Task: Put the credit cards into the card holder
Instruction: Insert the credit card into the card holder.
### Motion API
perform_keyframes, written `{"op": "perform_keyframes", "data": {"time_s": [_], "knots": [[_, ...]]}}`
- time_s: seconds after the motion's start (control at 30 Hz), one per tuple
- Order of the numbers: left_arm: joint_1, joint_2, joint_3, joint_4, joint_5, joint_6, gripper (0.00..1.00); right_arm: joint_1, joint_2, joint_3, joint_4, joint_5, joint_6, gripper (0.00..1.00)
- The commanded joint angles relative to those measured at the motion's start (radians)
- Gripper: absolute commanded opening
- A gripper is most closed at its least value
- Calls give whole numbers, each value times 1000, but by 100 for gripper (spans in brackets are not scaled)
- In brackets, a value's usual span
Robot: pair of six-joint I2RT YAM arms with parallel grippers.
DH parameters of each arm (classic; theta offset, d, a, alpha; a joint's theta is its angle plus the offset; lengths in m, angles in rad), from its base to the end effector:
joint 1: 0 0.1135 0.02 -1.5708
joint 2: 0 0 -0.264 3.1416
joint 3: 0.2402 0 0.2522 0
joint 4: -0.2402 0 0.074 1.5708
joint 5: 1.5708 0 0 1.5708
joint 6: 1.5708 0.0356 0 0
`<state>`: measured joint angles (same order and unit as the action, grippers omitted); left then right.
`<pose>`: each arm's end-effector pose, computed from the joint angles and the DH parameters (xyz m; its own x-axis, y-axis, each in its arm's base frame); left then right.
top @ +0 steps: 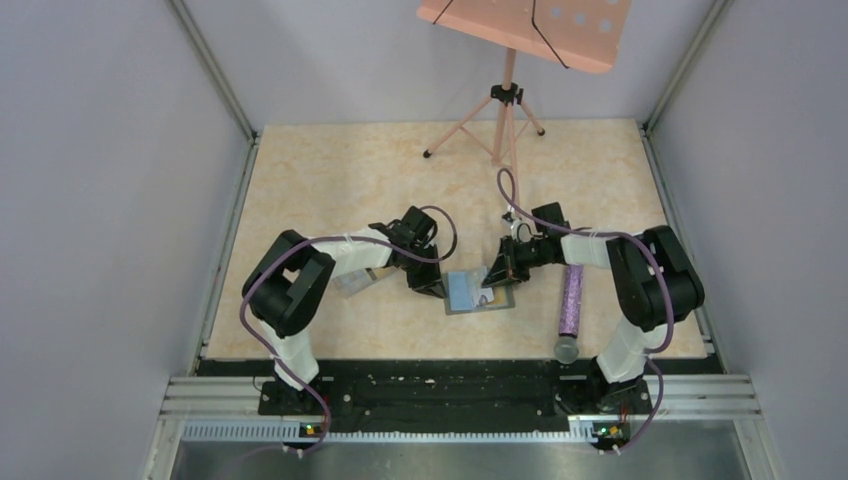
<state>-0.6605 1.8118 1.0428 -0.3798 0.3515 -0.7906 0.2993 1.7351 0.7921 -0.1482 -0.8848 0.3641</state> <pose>0.2647 -0.2212 0.1446 -0.9953 -0.0718 -0.0649 -0.0285 0.8585 -0.5121 0.2787 0.1148 0.1253 -0.9802 -0.0664 -0.1867 -0.1914 0.5604 0.8058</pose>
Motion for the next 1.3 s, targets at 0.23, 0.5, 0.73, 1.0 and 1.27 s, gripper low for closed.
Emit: {"op": "perform_keyframes", "data": {"time_s": [0.23,0.5,0.73,1.0,1.27], "knots": [[-5,32,31,-6,16,12,8,11,-2,-39,101,19,45,0],[-5,33,29,-4,20,11,4,12,16,-39,119,28,44,0],[-5,38,28,2,31,5,0,13,29,-59,142,26,56,0],[-5,40,20,13,42,-3,0,15,26,-46,167,37,77,0],[-5,43,19,11,41,-3,0,11,-72,-9,39,129,27,0]]}}
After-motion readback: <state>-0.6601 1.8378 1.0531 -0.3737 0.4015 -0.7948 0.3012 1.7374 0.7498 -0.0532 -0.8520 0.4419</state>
